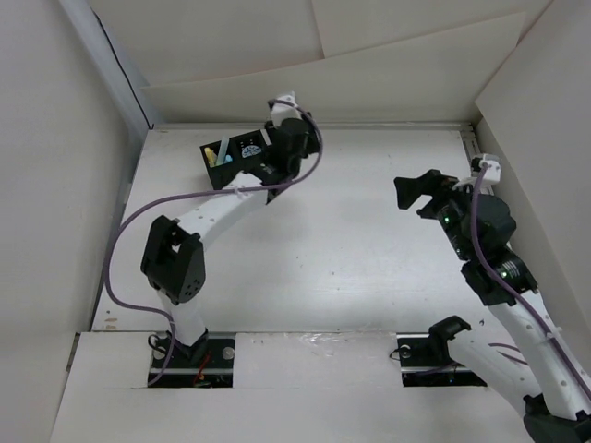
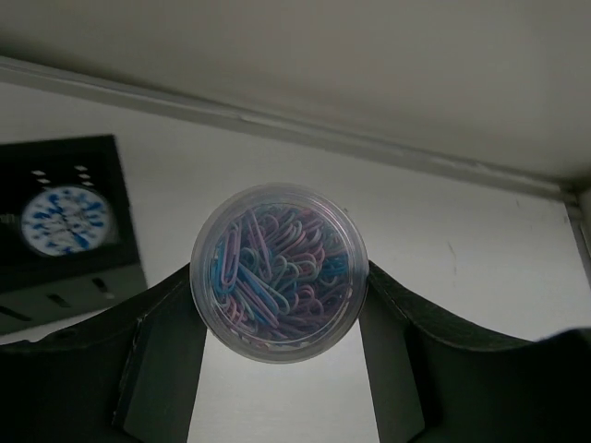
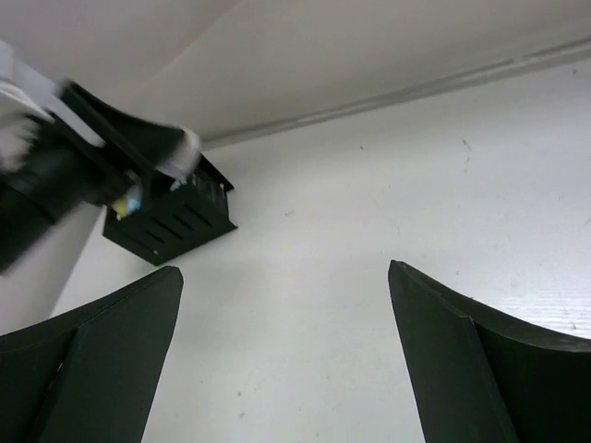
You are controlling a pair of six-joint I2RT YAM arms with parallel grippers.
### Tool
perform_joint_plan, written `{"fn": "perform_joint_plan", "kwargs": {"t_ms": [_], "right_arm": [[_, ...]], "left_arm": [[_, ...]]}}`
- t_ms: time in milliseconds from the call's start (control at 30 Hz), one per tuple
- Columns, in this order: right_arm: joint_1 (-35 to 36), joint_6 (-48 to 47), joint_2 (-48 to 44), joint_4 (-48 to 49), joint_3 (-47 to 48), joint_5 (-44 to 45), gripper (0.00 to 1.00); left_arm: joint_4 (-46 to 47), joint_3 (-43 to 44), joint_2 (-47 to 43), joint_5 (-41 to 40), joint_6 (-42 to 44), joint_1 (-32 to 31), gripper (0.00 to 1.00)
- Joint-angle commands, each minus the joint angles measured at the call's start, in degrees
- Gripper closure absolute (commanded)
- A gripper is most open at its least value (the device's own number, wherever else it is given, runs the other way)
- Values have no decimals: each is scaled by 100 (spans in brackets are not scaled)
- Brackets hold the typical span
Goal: Sort the stationery into containers
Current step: Pick up the stationery from the center of the board, then place the stationery in the storage box.
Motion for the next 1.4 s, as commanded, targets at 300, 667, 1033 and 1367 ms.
{"fn": "perform_joint_plan", "kwargs": {"t_ms": [300,667,1033,1367], "right_arm": [[-19,17,541,816,-824,-396,1],[-19,17,594,870,-930,-458,1],[-19,17,594,922,-983,-458,1],[-19,17,647,922,-983,-458,1]], "left_arm": [[-840,926,298,-259,-408,1670,75],[-1016,1278,914,-513,-231,1723,73],[-1086,1278,1196,-575,-231,1723,69],[-1086,1226,1248,-628,-231,1723,43]]}}
